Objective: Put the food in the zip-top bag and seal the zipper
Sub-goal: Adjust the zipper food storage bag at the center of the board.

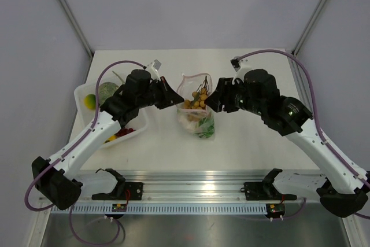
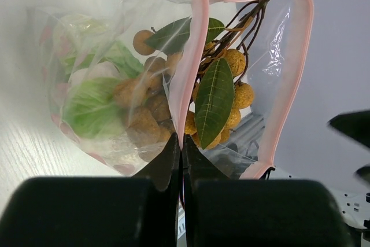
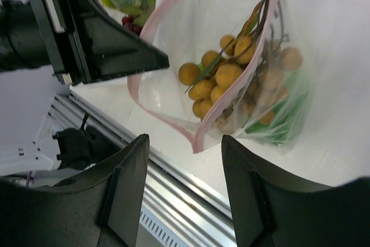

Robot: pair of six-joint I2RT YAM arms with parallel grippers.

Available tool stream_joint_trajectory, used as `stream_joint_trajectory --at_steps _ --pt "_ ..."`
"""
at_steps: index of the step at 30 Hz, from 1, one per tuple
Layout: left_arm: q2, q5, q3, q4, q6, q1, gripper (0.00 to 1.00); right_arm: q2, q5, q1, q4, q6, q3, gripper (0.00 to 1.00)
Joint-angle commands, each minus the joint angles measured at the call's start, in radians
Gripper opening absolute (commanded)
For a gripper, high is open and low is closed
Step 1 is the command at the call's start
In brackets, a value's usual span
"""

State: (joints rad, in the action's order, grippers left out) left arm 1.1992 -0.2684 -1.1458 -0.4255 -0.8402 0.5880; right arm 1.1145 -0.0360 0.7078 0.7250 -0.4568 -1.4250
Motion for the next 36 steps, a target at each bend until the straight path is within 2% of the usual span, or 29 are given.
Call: stream_joint_trajectory --at_steps 1,9,13,19,23,24,26,27,29,30,33,36 --pt "0.002 0.018 -0.032 0.083 -0.03 0.004 0.0 0.007 0.057 0.073 -0.006 -0.071 0.05 0.6" --pt "0.01 0.024 -0.028 0.082 -0.033 0.004 0.0 0.007 0.071 0.111 -0.05 -0.063 0.11 0.55" --pt "0.013 0.026 -0.034 0.077 -0.031 0.004 0.0 0.05 0.077 0.117 -0.055 -0.045 0.1 0.49" --pt "0.008 0.04 -0.042 0.065 -0.031 0.004 0.0 0.076 0.096 0.117 -0.058 -0.062 0.095 0.25" --pt "0.007 0.023 -0.051 0.068 -0.019 0.006 0.0 0.076 0.145 0.117 -0.053 -0.069 0.103 0.0" --pt "0.004 0.017 -0.06 0.07 -0.001 0.006 0.04 0.065 0.168 0.117 -0.042 -0.066 0.094 0.0" --pt "-0.001 0.015 -0.081 0.047 0.022 0.006 0.25 0.05 0.218 0.117 -0.033 -0.028 0.074 0.0" --pt "-0.003 0.018 -0.106 0.038 0.051 0.006 0.49 0.032 0.22 0.119 -0.041 -0.004 0.048 0.0" --pt "-0.001 0.035 -0.149 -0.007 0.093 0.006 0.66 0.01 0.182 0.117 -0.062 0.079 0.023 0.0" --pt "0.003 0.031 -0.161 -0.012 0.104 0.009 0.71 -0.002 0.159 0.117 -0.082 0.105 0.017 0.0" --pt "0.057 0.09 -0.241 -0.06 0.165 0.05 0.7 -0.004 0.097 0.119 -0.081 0.191 -0.005 0.0" --pt "0.088 0.159 -0.259 -0.095 0.203 0.064 0.62 0.005 0.082 0.117 -0.064 0.242 -0.008 0.0"
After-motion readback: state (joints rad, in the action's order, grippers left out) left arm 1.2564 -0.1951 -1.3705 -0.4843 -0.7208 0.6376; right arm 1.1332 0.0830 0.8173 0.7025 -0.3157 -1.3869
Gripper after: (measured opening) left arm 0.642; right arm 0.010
